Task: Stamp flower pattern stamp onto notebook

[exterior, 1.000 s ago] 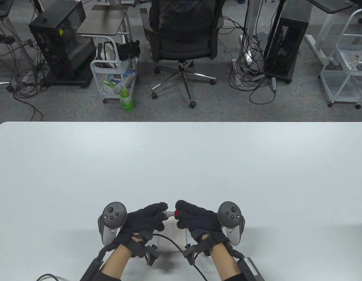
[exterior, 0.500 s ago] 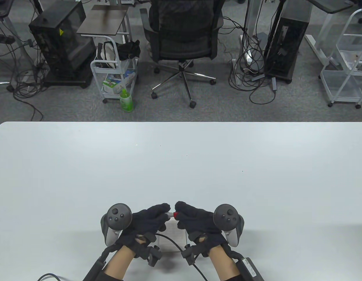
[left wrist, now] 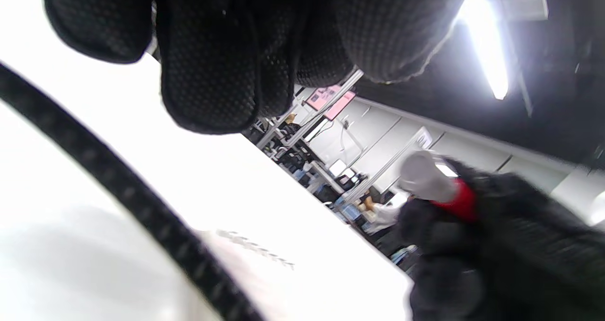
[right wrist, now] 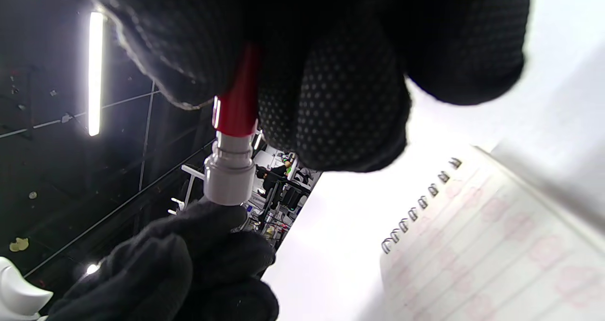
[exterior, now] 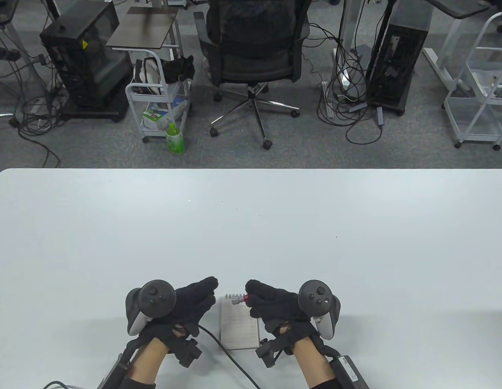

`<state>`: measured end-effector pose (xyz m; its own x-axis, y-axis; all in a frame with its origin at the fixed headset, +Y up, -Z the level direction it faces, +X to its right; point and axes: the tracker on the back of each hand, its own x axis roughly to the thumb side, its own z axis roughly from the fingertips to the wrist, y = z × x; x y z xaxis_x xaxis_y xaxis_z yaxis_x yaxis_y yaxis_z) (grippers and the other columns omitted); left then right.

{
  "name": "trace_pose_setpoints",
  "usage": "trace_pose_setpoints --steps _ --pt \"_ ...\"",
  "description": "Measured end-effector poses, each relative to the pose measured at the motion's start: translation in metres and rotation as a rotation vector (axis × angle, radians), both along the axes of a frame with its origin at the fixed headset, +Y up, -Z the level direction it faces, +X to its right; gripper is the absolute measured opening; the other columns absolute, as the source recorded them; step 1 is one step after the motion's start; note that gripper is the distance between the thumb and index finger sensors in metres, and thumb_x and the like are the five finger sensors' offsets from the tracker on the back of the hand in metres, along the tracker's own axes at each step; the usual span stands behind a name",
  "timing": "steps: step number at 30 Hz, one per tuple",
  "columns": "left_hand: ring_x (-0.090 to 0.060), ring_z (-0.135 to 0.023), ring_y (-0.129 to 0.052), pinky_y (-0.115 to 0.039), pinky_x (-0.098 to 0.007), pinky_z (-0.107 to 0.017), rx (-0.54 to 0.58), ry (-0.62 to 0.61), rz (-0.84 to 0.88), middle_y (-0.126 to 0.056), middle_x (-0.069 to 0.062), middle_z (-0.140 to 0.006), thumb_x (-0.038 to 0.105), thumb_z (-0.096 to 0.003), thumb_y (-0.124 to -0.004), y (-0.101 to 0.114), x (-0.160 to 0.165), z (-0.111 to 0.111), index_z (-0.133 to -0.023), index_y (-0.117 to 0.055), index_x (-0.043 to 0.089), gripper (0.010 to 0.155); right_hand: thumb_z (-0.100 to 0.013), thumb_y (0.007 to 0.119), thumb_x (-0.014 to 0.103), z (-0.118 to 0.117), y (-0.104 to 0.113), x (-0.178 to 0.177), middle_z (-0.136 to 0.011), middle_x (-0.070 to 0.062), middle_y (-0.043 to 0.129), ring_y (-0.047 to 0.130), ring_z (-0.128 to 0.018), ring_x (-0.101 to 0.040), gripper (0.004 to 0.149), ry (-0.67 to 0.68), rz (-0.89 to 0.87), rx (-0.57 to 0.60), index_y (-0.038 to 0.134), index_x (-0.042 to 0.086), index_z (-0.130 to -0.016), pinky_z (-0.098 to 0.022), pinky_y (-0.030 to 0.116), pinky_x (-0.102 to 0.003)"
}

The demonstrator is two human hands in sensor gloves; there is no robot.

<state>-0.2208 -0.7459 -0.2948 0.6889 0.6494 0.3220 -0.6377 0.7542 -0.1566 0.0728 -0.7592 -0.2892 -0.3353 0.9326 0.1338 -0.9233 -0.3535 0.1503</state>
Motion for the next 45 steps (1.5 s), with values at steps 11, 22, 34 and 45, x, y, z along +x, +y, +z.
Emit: trace_pose_setpoints --steps 11,22,34,45 --pt "-0.041 -0.074 -0.087 -0.061 -0.067 -0.057 0.018 0.059 -0.212 -0.078 -0.02 -0.095 0.039 -0.0442 -0.077 -0.002 -0.018 -0.004 -0.096 -0.071 0.012 0.058 -0.039 0.087 0.031 -0.032 0.048 0.026 -0.068 -0.017 0.093 0.103 -0.043 -0.031 0.047 -0.042 0.469 0.123 0.085 0.015 -0.084 -0.041 0.081 -0.052" --pt "-0.041 -0.077 -0.082 -0.057 -0.067 -0.059 0.0 0.059 -0.259 -0.072 -0.02 -0.098 0.04 -0.0441 -0.076 -0.006 -0.022 -0.003 -0.097 -0.069 0.014 0.06 -0.039 0.087 0.031 -0.078 0.056 0.043 -0.068 -0.016 0.093 0.104 -0.044 -0.031 0.047 -0.12 1.125 0.097 0.085 0.017 -0.083 -0.043 0.081 -0.053" --pt "-0.04 -0.077 -0.083 -0.058 -0.066 -0.059 0.005 0.039 -0.283 -0.071 -0.02 -0.098 0.042 -0.044 -0.075 -0.007 -0.016 -0.002 -0.098 -0.068 0.015 0.061 -0.039 0.087 0.031 -0.087 0.025 0.02 -0.069 -0.016 0.094 0.104 -0.045 -0.031 0.047 -0.039 1.313 0.018 0.085 0.018 -0.084 -0.043 0.081 -0.053" --pt "-0.04 -0.077 -0.083 -0.059 -0.066 -0.059 -0.001 0.032 -0.281 -0.07 -0.02 -0.099 0.044 -0.0438 -0.074 -0.008 -0.014 -0.002 -0.098 -0.067 0.015 0.062 -0.039 0.086 0.035 -0.088 0.021 0.02 -0.076 -0.016 0.091 0.104 -0.052 -0.034 0.055 -0.022 1.318 -0.01 0.077 0.02 -0.091 -0.046 0.08 -0.054"
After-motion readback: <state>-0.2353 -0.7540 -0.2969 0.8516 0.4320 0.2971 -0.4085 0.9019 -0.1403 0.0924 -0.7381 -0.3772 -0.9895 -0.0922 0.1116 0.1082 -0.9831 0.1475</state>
